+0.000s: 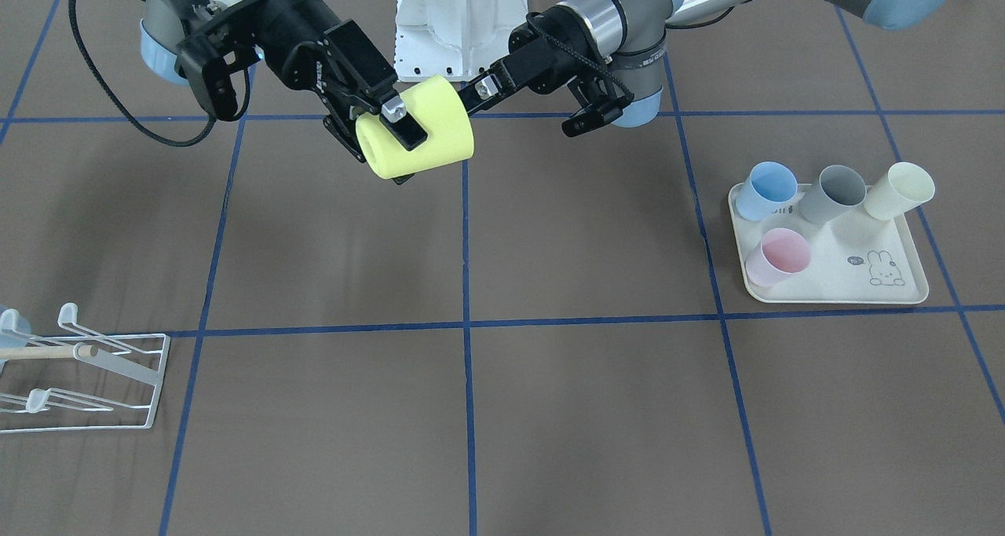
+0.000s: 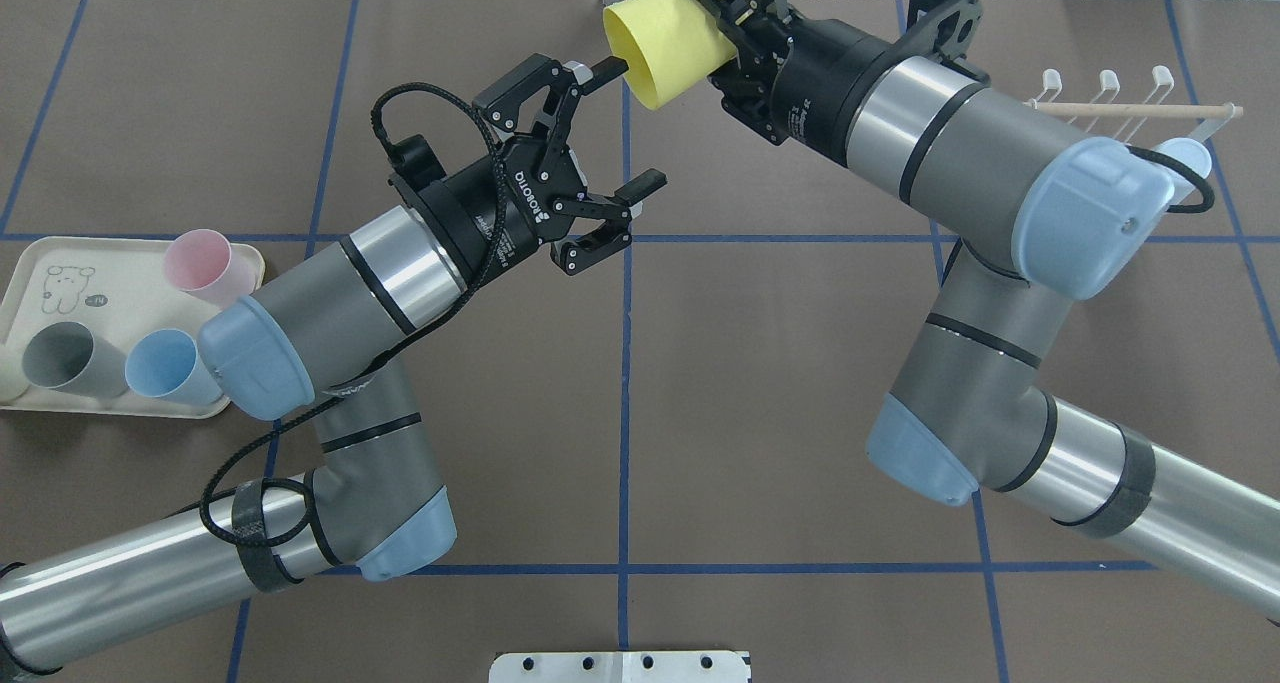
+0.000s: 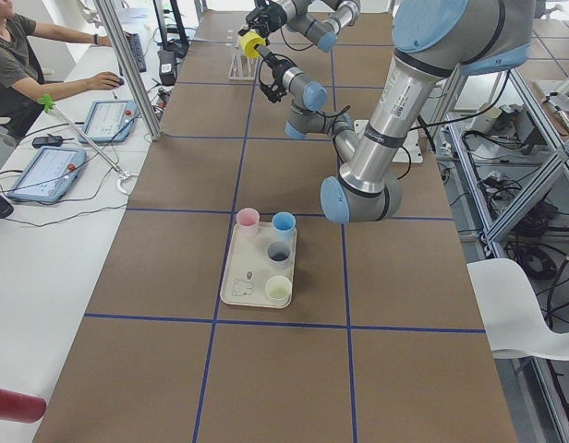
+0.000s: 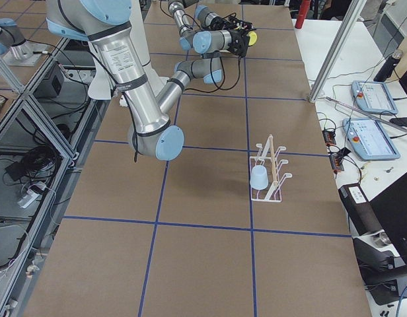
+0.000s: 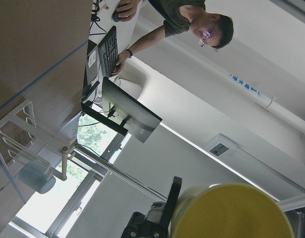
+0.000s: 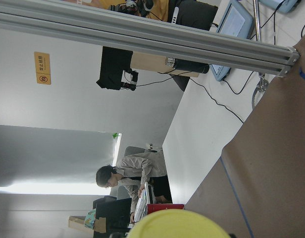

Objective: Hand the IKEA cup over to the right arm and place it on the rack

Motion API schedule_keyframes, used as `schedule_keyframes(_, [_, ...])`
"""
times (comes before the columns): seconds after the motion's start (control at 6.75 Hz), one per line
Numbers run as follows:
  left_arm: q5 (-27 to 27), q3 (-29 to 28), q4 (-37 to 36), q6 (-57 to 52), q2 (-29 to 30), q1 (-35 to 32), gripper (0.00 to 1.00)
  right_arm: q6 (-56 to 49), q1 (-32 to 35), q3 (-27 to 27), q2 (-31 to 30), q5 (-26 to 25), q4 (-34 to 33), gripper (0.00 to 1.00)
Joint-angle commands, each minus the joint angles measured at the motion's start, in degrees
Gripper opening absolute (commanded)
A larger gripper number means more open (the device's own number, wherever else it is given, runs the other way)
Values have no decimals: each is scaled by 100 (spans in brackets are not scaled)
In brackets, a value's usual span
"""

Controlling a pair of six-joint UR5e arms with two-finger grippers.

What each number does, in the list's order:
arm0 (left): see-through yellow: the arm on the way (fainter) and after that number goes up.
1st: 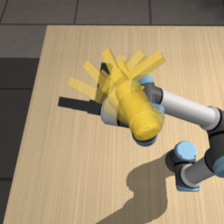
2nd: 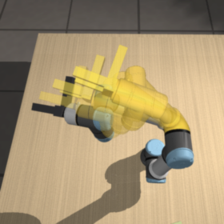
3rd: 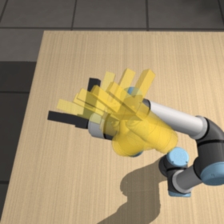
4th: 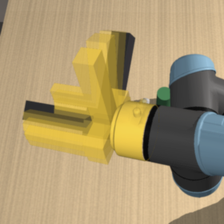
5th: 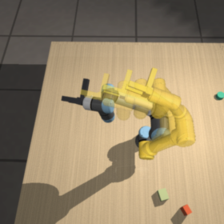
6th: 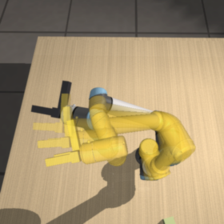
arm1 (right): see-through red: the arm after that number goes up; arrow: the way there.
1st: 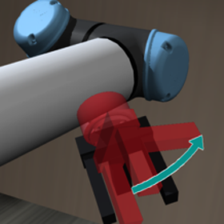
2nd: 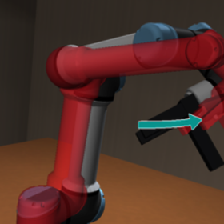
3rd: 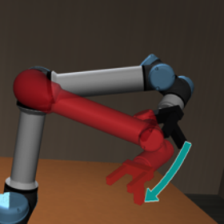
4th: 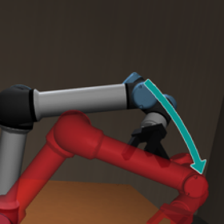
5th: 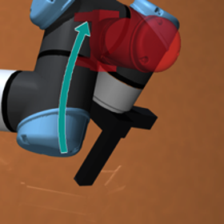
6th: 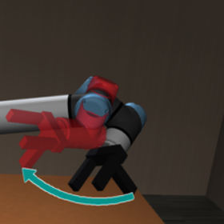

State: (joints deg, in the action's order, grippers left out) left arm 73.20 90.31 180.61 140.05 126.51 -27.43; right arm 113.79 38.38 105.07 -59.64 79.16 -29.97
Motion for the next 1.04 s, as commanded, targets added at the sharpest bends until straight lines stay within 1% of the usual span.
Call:
schedule_keyframes(0.0, [37, 153, 0, -363, -48, -34, 100, 29, 772, 22, -117, 649, -9, 0])
schedule_keyframes(0.15, [45, 171, 0, -364, -126, -96, 100, 12, 1029, 23, -301, 819, -9, 0])
schedule_keyframes(0.3, [254, 171, -17, -390, -223, -305, 100, -258, 1145, 5, -477, 829, -17, 0])
schedule_keyframes(0.44, [657, 189, -18, -547, -406, -603, 100, -792, 1233, 14, -774, 812, -44, 0])
schedule_keyframes(0.59, [861, 389, -131, -827, -748, -806, 100, -1336, 1303, 14, -1151, 794, -96, 0])
schedule_keyframes(0.74, [1141, 547, -480, -1152, -960, -1052, 99, -1846, 1408, 5, -1338, 759, -279, 0])
schedule_keyframes(0.89, [1666, 784, -1005, -1477, -1136, -1420, 99, -2261, 1479, 31, -1418, 646, -838, 0])
